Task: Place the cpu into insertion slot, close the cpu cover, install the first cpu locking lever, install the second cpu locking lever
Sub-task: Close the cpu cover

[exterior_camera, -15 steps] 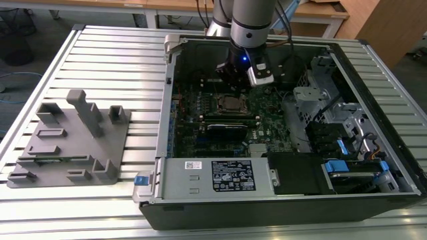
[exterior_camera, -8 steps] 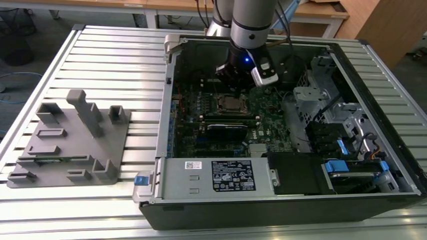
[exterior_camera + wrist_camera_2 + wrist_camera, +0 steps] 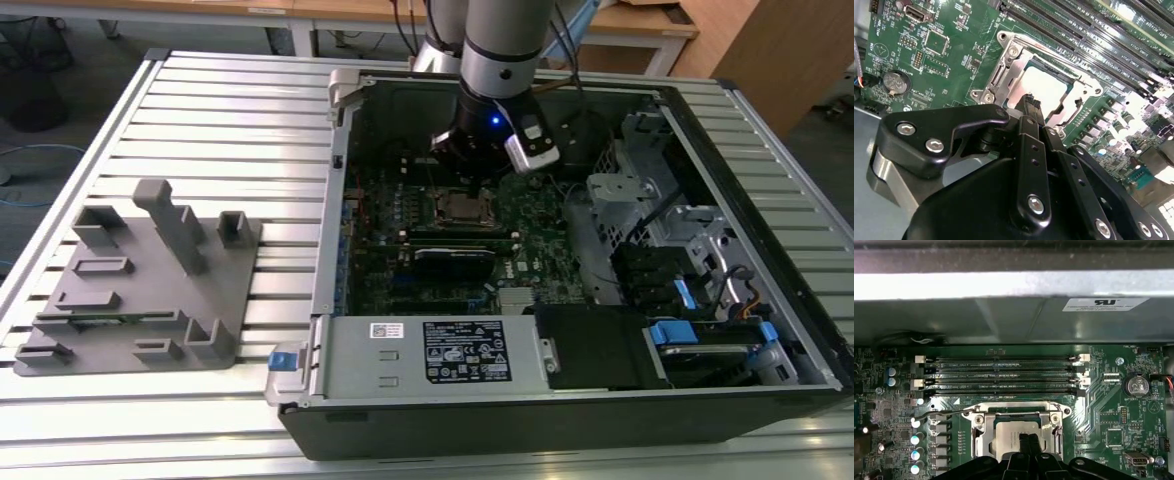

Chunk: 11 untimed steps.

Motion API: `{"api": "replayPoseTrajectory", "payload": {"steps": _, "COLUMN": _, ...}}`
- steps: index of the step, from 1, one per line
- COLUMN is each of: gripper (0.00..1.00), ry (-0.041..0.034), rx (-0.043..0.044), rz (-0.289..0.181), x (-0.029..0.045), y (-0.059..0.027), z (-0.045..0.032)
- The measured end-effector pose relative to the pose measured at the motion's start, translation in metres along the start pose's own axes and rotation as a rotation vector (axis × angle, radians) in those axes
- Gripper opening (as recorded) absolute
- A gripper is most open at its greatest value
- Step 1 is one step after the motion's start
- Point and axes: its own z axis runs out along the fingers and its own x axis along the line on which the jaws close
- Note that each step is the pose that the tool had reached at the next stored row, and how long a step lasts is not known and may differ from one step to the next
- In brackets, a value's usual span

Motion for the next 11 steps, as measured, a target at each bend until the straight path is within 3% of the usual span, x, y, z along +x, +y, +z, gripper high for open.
{"api": "replayPoseTrajectory", "payload": {"steps": 3, "gripper": 0.11, "ry": -0.0001, "rx": -0.0002, "rz": 0.000, "x": 0.0018, "y": -0.0001, "z": 0.0003}}
{"api": "replayPoseTrajectory", "payload": {"steps": 8, "gripper": 0.11, "ry": -0.0001, "rx": 0.0022, "rz": -0.001, "x": 0.0112, "y": -0.0005, "z": 0.0027}}
{"api": "replayPoseTrajectory", "payload": {"steps": 11, "gripper": 0.11, "ry": 0.0001, "rx": 0.0023, "rz": -0.006, "x": 0.0121, "y": -0.0015, "z": 0.0060}}
